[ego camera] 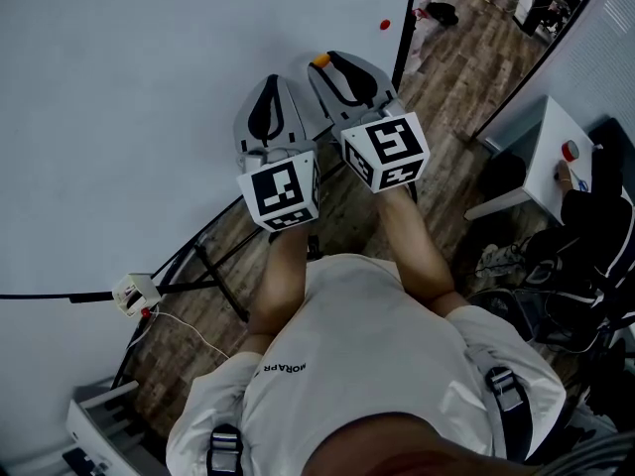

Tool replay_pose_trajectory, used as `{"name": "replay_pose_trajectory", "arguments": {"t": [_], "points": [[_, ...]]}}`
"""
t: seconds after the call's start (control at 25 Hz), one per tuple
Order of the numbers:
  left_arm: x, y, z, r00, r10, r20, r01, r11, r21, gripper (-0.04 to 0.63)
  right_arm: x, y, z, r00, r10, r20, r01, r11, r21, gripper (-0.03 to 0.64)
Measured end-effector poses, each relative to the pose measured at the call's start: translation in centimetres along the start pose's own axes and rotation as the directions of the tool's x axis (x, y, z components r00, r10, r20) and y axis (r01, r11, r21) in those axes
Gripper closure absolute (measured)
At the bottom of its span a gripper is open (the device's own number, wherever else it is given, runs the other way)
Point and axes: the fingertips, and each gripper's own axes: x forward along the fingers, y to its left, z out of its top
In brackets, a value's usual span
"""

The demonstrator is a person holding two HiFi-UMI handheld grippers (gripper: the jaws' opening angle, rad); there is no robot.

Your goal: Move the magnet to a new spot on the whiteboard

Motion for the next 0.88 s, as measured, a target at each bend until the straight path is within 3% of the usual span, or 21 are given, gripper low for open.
{"name": "replay_pose_trajectory", "arguments": {"t": [0.88], "points": [[-0.8, -1.1, -0.1, 0.999, -0.03, -0.013, 0.03, 1.0, 0.003, 0.592, -1.7, -0.2, -0.7, 0.999, -0.034, -0.014, 0.035, 0.999, 0.013, 0.485]]}}
